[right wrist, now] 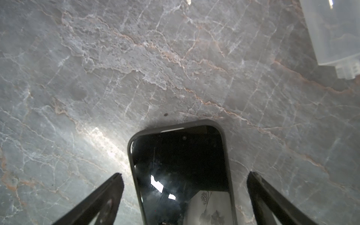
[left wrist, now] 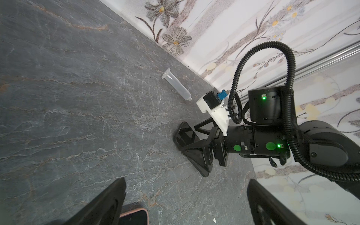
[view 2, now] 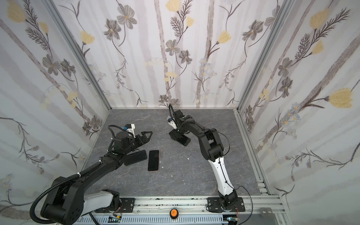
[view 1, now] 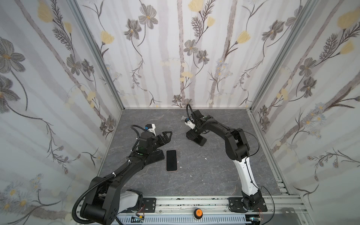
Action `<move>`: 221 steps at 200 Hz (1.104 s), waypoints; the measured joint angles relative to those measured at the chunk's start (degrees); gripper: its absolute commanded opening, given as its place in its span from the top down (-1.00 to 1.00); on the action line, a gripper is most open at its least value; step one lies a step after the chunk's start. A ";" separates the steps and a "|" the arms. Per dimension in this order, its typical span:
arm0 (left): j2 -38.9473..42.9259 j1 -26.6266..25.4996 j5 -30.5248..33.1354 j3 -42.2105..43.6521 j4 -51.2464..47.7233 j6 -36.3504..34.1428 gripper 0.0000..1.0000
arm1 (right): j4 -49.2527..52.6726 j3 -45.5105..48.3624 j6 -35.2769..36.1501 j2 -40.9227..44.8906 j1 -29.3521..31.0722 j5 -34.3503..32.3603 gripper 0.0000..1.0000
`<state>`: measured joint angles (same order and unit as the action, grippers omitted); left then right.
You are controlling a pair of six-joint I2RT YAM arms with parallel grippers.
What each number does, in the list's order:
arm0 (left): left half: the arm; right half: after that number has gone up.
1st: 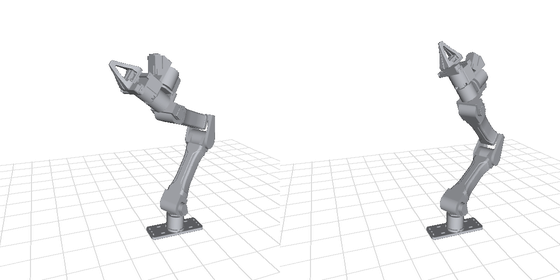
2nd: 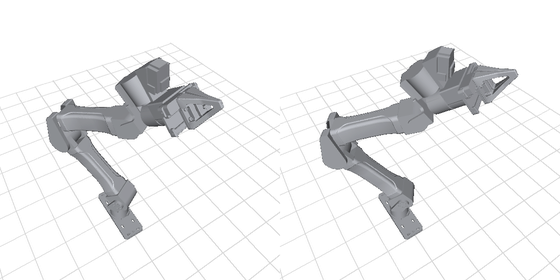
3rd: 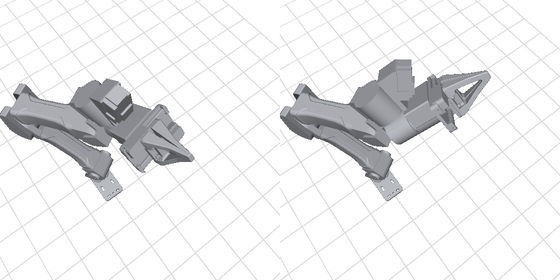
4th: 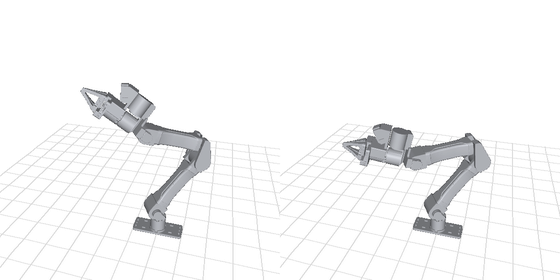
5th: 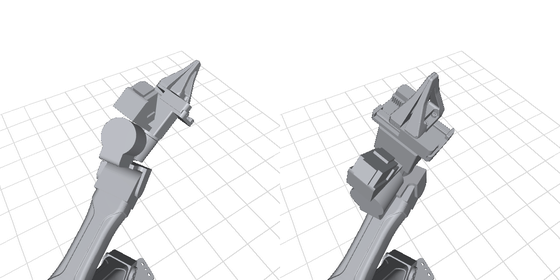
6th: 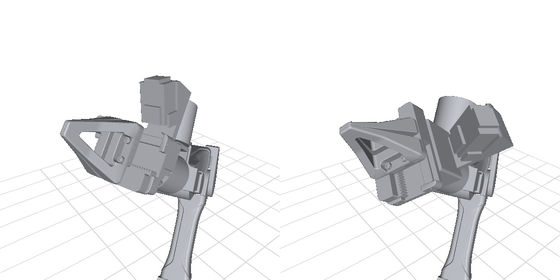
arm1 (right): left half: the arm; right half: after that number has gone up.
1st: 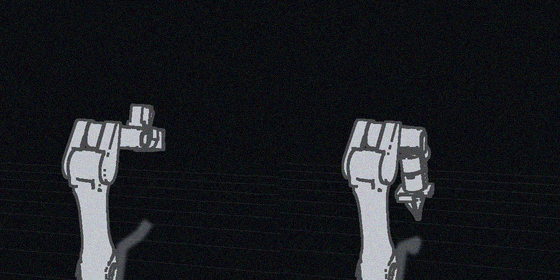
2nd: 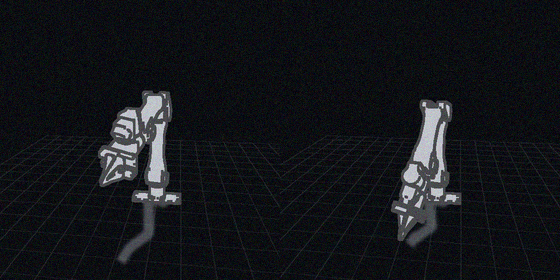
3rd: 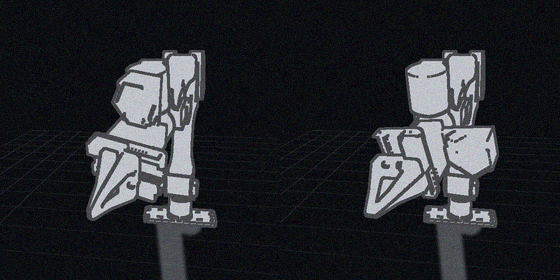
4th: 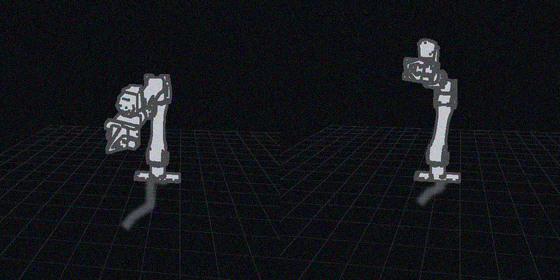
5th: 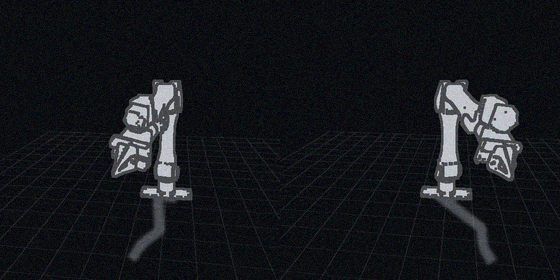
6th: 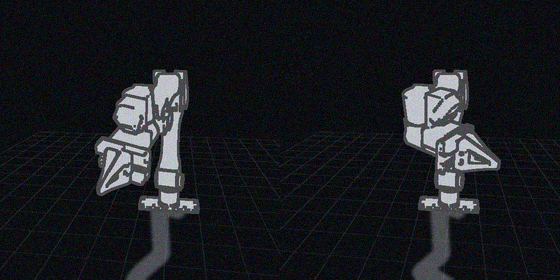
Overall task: Take the phone out of the phone case
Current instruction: 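Close the right gripper on the cased phone's edge and lift it upright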
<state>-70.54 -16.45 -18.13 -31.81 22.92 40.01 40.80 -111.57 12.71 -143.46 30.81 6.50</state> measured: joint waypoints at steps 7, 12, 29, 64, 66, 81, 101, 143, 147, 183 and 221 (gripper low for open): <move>-0.02 0.00 -0.09 0.00 -0.02 0.00 -1.00 | 0.44 -0.52 0.00 -0.31 0.07 -0.44 -0.99; -0.02 0.00 -0.09 0.00 0.00 -0.02 -1.00 | 0.70 -0.83 0.00 -0.52 0.11 -0.70 -0.99; -0.13 0.00 -0.09 0.00 0.00 -0.22 -1.00 | 2.23 -2.08 0.00 -1.36 0.15 -1.03 -0.99; -0.22 0.00 -0.13 0.00 0.00 -0.22 -1.00 | 5.35 -4.83 0.00 -3.41 0.37 -2.51 -0.99; -0.22 0.00 -0.13 0.00 0.00 -0.22 -1.00 | 5.42 -4.94 -0.02 -3.52 0.37 -2.62 -0.99; -0.39 0.00 -0.15 -0.11 0.00 -0.22 -1.00 | 6.01 -5.86 -0.13 -4.02 0.57 -2.73 -0.96; -0.63 0.00 -0.31 -0.22 -0.02 -0.22 -1.00 | 7.30 -7.30 -0.22 -4.76 0.74 -3.06 -0.94; -0.76 0.00 -0.52 -0.22 0.00 -0.57 -1.00 | 9.05 -9.01 -0.70 -5.70 0.96 -3.69 -0.84; -0.76 0.00 -0.50 -0.22 0.00 -0.57 -1.00 | 9.11 -9.03 -0.72 -5.73 0.96 -3.72 -0.83; -0.87 0.00 -0.50 -0.22 0.00 -0.59 -1.00 | 9.60 -9.18 -1.99 -5.86 1.01 -4.04 -0.72; -1.22 0.00 -0.50 -0.22 0.00 -0.63 -1.00 | 9.73 -9.25 -3.61 -5.88 1.01 -4.13 -0.55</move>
<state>-71.77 -16.45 -18.63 -32.03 22.92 39.38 50.52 -120.81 9.10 -149.34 31.81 2.37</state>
